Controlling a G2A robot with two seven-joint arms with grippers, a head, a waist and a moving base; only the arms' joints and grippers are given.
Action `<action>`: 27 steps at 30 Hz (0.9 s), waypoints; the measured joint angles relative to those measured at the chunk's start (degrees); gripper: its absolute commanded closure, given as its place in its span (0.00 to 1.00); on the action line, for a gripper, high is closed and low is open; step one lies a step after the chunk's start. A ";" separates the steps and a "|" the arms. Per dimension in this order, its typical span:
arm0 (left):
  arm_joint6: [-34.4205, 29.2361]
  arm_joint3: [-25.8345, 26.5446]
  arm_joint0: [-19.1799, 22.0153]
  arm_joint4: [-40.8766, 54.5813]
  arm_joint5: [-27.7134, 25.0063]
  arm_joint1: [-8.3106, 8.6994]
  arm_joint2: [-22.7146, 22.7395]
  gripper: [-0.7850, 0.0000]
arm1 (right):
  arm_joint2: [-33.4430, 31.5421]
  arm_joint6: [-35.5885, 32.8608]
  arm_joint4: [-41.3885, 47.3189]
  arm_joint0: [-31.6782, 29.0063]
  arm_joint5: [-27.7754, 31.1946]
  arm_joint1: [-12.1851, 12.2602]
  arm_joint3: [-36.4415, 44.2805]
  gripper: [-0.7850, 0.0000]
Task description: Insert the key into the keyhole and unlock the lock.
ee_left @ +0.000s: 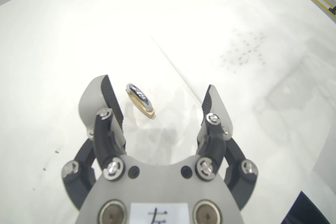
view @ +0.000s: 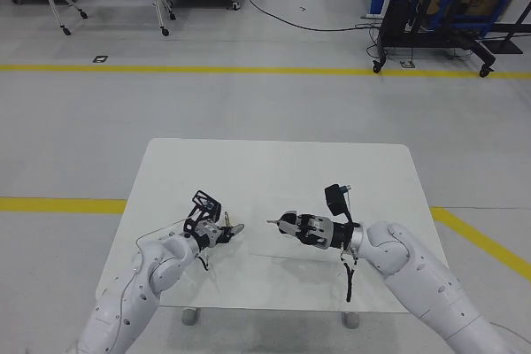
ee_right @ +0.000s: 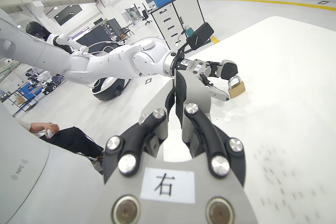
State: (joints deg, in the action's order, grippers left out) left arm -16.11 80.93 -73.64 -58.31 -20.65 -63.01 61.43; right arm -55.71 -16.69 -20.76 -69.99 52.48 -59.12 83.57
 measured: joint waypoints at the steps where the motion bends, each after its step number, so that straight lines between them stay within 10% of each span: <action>1: 0.05 -0.23 0.14 0.18 0.37 -0.08 -0.02 0.47 | 0.00 0.00 0.00 0.00 0.00 0.00 0.00 1.00; 16: -0.90 -2.72 2.47 -1.78 5.63 -1.32 -1.97 0.56 | 0.00 0.00 0.00 0.00 0.00 0.00 0.00 1.00; 19: -0.91 -3.08 2.78 -1.94 5.66 -1.49 -2.16 1.00 | 0.00 0.00 0.00 0.00 0.00 0.00 0.00 1.00; 27: -2.52 -3.13 2.71 -1.67 3.47 -1.58 -2.09 1.00 | 0.00 0.00 0.00 0.00 0.00 0.00 0.00 1.00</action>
State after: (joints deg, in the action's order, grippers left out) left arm -18.63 77.80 -70.94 -59.98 -17.18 -64.59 59.34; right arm -55.71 -16.69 -20.76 -69.99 52.48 -59.12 83.57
